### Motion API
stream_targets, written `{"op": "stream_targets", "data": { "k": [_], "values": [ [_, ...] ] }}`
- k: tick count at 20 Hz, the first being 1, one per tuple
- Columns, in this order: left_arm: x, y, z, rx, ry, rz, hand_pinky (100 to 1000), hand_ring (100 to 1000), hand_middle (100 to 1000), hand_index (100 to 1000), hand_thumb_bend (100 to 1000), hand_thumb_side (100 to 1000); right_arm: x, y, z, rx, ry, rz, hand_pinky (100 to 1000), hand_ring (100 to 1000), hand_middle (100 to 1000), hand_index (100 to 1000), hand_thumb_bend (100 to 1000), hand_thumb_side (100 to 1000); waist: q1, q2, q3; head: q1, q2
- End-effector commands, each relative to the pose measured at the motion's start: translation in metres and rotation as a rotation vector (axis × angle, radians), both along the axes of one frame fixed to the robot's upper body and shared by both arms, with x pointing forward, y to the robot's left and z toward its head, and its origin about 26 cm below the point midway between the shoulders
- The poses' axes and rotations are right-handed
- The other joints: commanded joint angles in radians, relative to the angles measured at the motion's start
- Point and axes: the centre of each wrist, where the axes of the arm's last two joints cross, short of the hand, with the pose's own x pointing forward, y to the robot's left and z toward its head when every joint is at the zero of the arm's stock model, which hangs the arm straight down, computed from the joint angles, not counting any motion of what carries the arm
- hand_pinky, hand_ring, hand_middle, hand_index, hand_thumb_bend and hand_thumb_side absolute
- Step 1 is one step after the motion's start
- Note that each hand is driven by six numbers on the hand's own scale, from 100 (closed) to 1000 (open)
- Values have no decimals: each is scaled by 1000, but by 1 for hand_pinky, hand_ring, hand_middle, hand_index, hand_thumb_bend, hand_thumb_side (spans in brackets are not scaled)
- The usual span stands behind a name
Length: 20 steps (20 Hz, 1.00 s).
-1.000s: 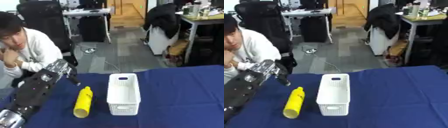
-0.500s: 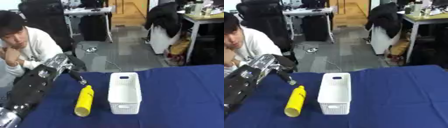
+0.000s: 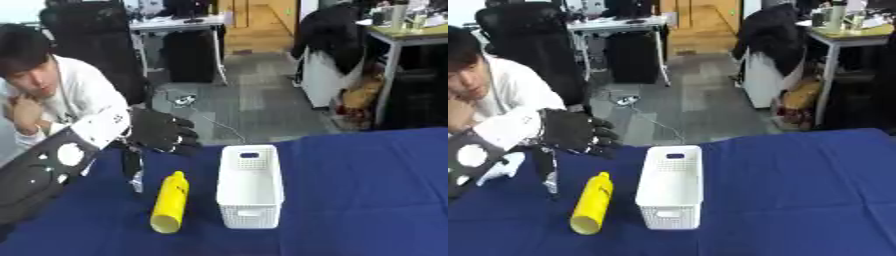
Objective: Pick up objects on the table and place them in the box.
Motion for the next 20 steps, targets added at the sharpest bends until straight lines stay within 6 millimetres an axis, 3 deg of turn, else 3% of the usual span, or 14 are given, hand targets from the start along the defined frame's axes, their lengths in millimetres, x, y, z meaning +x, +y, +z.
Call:
{"op": "stream_targets", "data": {
  "k": [1,6,10,13,17,20],
  "values": [
    [-4,12,9,86,-39,-111,1000,1000,1000,999,1000,813,-2,-2,9,-28,-29,0,100,214,214,358,140,785,0,-9,0,20,-6],
    [-2,28,1,129,-9,-282,1000,1000,1000,988,1000,807,-2,-2,10,-28,-33,0,100,214,213,358,140,784,4,-7,-1,56,13],
    [-3,18,-8,120,15,-343,1000,1000,1000,969,1000,774,-2,-3,11,-30,-40,-3,100,214,213,358,140,784,6,-3,-5,99,48],
    [-7,13,-3,81,8,-377,1000,1000,1000,978,1000,778,-2,-4,12,-30,-44,-9,100,214,213,358,139,785,6,3,-6,103,62],
    [-8,7,1,65,-1,-406,1000,1000,1000,981,1000,777,-2,-4,12,-29,-47,-16,100,214,213,358,138,786,4,14,-6,81,54],
    [-9,1,3,60,-4,-425,1000,1000,1000,984,1000,777,-2,-4,12,-28,-52,-17,100,214,213,358,137,787,3,24,-7,48,24]
  ]
}}
